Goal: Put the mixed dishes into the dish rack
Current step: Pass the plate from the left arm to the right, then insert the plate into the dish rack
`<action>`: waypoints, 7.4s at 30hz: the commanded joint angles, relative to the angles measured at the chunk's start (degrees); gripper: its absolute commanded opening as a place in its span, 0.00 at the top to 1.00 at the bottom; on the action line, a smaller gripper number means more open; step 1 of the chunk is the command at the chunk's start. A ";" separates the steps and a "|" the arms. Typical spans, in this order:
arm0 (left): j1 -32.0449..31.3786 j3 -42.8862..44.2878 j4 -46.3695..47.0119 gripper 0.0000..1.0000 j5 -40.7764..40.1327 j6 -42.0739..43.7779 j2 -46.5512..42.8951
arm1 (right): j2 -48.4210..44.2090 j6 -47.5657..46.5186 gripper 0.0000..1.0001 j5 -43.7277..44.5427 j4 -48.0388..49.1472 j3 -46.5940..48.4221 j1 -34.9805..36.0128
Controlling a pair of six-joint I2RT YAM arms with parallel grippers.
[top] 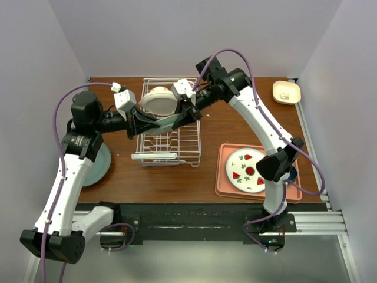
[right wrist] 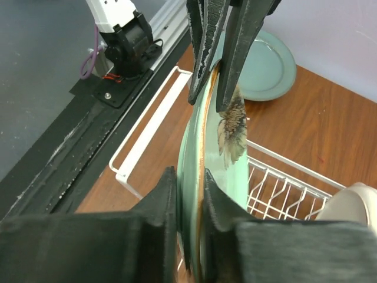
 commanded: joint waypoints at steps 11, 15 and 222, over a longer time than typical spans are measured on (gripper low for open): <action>-0.19 4.17 9.35 1.00 -14.81 -8.00 3.74 | -2.27 10.75 1.00 -0.18 18.70 -3.96 0.32; -0.19 4.26 9.61 1.00 -20.17 -9.58 3.39 | -5.08 19.80 1.00 -3.25 29.78 -9.58 0.05; 5.96 -19.82 8.03 0.05 -71.87 -40.79 4.98 | 18.73 89.96 0.23 17.13 98.00 -19.09 -13.30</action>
